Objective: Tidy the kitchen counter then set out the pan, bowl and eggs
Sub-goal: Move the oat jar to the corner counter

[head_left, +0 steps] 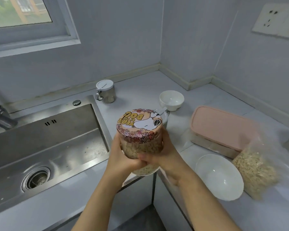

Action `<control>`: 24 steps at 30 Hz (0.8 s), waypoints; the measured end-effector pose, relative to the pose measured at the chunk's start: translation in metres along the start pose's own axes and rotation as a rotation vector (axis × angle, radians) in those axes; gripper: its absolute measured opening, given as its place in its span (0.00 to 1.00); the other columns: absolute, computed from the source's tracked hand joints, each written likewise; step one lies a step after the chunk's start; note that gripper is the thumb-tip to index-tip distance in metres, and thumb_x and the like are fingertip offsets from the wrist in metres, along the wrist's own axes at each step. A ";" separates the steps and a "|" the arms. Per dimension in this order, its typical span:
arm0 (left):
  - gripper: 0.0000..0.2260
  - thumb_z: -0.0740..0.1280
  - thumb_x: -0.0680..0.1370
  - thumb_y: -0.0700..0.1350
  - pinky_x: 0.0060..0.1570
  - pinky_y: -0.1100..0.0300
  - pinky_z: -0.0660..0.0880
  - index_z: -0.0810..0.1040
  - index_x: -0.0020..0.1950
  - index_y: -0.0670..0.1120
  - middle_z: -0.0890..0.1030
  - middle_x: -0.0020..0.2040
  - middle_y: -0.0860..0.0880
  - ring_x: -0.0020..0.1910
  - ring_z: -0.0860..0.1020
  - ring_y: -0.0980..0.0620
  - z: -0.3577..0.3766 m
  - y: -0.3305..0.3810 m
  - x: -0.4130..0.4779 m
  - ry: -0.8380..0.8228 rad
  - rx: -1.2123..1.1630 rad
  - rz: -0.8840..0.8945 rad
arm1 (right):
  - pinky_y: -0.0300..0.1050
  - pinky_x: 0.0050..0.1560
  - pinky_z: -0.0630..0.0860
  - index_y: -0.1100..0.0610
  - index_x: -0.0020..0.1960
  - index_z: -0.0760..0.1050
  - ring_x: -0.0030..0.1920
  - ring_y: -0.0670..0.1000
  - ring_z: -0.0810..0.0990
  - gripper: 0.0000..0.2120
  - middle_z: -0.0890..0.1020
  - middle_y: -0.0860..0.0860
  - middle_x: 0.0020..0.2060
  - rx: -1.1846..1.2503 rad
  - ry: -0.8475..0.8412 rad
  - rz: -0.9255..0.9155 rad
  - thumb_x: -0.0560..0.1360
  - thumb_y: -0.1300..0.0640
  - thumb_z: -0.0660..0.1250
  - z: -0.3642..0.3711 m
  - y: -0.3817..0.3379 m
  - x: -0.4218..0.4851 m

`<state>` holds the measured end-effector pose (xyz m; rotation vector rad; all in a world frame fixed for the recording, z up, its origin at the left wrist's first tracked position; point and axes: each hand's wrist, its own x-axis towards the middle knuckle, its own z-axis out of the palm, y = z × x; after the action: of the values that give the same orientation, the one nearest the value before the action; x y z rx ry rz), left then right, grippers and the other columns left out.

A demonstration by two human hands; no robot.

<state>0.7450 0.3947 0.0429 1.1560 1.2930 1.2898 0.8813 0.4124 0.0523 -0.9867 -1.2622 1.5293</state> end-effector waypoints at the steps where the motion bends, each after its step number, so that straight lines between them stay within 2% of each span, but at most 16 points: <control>1: 0.37 0.72 0.47 0.44 0.44 0.64 0.79 0.71 0.56 0.59 0.81 0.49 0.61 0.51 0.80 0.61 0.002 0.009 0.001 -0.048 -0.003 0.012 | 0.42 0.55 0.78 0.40 0.59 0.68 0.57 0.44 0.78 0.40 0.79 0.45 0.57 0.020 0.045 -0.014 0.52 0.59 0.79 -0.001 -0.006 -0.006; 4: 0.34 0.72 0.49 0.46 0.43 0.66 0.78 0.72 0.54 0.61 0.81 0.48 0.65 0.49 0.80 0.64 0.015 0.037 -0.001 -0.249 -0.027 0.111 | 0.36 0.45 0.79 0.42 0.59 0.69 0.50 0.40 0.82 0.37 0.82 0.41 0.50 0.080 0.176 -0.074 0.56 0.65 0.75 -0.005 -0.021 -0.029; 10: 0.32 0.75 0.53 0.44 0.47 0.63 0.78 0.75 0.52 0.68 0.82 0.52 0.58 0.53 0.81 0.57 0.059 0.057 -0.031 -0.649 -0.074 0.220 | 0.37 0.43 0.79 0.41 0.58 0.70 0.50 0.44 0.83 0.40 0.83 0.43 0.50 0.120 0.555 -0.168 0.48 0.56 0.77 -0.011 -0.038 -0.107; 13: 0.31 0.74 0.53 0.46 0.47 0.61 0.78 0.75 0.54 0.65 0.83 0.51 0.56 0.53 0.81 0.56 0.086 0.057 -0.055 -0.786 -0.077 0.241 | 0.37 0.40 0.78 0.39 0.57 0.70 0.48 0.44 0.82 0.38 0.83 0.42 0.48 0.131 0.716 -0.179 0.52 0.61 0.76 -0.013 -0.043 -0.151; 17: 0.34 0.74 0.51 0.50 0.53 0.54 0.79 0.72 0.56 0.62 0.81 0.53 0.53 0.54 0.79 0.55 0.119 0.047 -0.094 -0.926 -0.068 0.222 | 0.40 0.44 0.76 0.39 0.59 0.69 0.53 0.45 0.80 0.36 0.82 0.42 0.51 0.145 0.913 -0.180 0.55 0.62 0.74 -0.015 -0.044 -0.214; 20: 0.38 0.76 0.52 0.50 0.56 0.45 0.76 0.69 0.60 0.63 0.77 0.58 0.48 0.60 0.76 0.48 0.146 0.040 -0.129 -1.064 -0.023 0.219 | 0.44 0.48 0.76 0.40 0.60 0.70 0.55 0.47 0.80 0.35 0.82 0.43 0.52 0.159 1.049 -0.204 0.56 0.61 0.73 -0.016 -0.043 -0.264; 24: 0.42 0.79 0.51 0.50 0.59 0.44 0.74 0.67 0.62 0.66 0.75 0.61 0.48 0.63 0.73 0.47 0.180 0.036 -0.191 -1.236 -0.011 0.195 | 0.44 0.45 0.77 0.41 0.63 0.70 0.51 0.43 0.82 0.33 0.83 0.41 0.51 0.169 1.189 -0.250 0.59 0.57 0.71 -0.012 -0.041 -0.339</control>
<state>0.9453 0.2252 0.0780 1.6708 0.2500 0.4543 0.9948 0.0946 0.1031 -1.2551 -0.3604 0.5912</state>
